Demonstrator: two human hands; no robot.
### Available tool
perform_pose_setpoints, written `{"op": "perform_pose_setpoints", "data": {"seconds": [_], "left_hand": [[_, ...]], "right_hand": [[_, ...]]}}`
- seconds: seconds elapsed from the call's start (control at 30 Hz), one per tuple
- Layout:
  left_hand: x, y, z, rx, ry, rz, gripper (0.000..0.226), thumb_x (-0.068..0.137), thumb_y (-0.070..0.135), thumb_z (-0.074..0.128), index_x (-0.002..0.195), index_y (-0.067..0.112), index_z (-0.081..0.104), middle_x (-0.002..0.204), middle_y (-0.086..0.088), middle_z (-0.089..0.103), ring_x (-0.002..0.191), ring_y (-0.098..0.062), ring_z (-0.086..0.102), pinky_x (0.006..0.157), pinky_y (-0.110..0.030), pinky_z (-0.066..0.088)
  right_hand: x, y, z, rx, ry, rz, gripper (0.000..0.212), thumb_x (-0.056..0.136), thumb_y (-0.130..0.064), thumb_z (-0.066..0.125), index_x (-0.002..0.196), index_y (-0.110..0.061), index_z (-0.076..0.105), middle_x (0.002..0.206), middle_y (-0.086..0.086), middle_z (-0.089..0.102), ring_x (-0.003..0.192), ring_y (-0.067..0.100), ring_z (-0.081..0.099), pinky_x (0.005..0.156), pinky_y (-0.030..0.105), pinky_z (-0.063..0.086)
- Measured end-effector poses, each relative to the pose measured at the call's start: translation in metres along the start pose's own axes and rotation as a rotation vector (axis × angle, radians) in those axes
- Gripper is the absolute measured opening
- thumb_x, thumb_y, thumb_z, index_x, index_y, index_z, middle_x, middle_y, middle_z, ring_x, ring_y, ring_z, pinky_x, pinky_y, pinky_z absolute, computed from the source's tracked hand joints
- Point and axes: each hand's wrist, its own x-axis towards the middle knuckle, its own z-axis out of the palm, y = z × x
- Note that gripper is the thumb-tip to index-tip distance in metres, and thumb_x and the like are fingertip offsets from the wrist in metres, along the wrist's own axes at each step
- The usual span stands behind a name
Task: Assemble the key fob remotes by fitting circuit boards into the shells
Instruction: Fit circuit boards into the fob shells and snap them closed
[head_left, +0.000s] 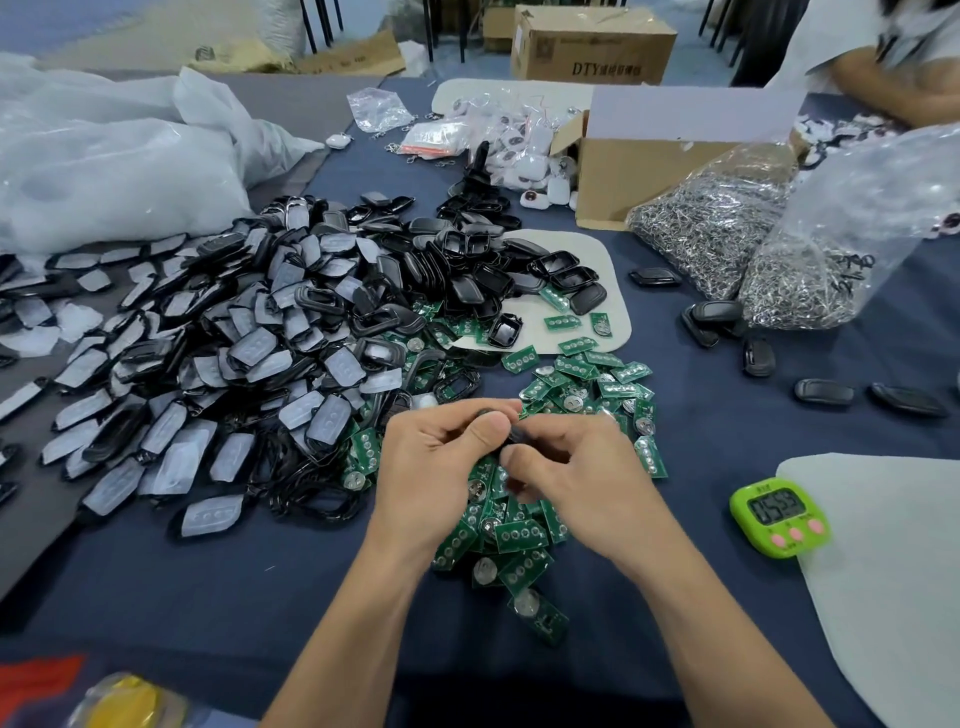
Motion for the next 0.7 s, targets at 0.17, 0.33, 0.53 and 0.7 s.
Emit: {"op": "perform_pose_setpoints", "data": {"seconds": [0.17,0.33,0.53,0.7], "left_hand": [[0.002,0.002,0.000,0.042,-0.064,-0.006,0.019,0.089,0.020,0.070,0.087,0.030,0.086,0.084,-0.005,0.081,0.078,-0.017,0.076,0.070,-0.027,0.061],[0.002,0.003,0.013,-0.128,-0.057,-0.203,0.032,0.092,0.041,0.065,0.085,0.015,0.081,0.076,-0.012,0.070,0.067,-0.018,0.060,0.058,-0.026,0.048],[-0.007,0.001,0.037,-0.229,0.138,-0.291,0.050,0.082,0.052,0.067,0.085,0.003,0.074,0.077,-0.005,0.069,0.066,-0.014,0.063,0.050,-0.023,0.049],[-0.003,0.004,0.042,-0.201,0.219,-0.275,0.045,0.097,0.049,0.060,0.076,0.016,0.082,0.084,-0.006,0.081,0.070,-0.015,0.074,0.053,-0.024,0.054]], "right_hand": [[0.002,-0.003,-0.012,0.148,-0.132,0.035,0.017,0.098,-0.008,0.068,0.088,-0.012,0.081,0.082,0.019,0.074,0.063,0.025,0.074,0.065,0.038,0.062],[-0.003,-0.006,0.016,0.751,0.059,0.139,0.017,0.088,-0.016,0.068,0.083,-0.009,0.082,0.078,0.017,0.076,0.054,0.022,0.067,0.050,0.025,0.052],[-0.006,-0.003,0.036,0.851,0.186,0.140,0.030,0.100,-0.008,0.060,0.080,-0.009,0.082,0.079,0.012,0.075,0.067,0.019,0.070,0.059,0.029,0.059],[-0.008,-0.008,0.042,0.825,0.214,0.110,0.034,0.100,-0.003,0.060,0.082,-0.014,0.085,0.089,0.012,0.080,0.078,0.017,0.074,0.067,0.025,0.061]]}}
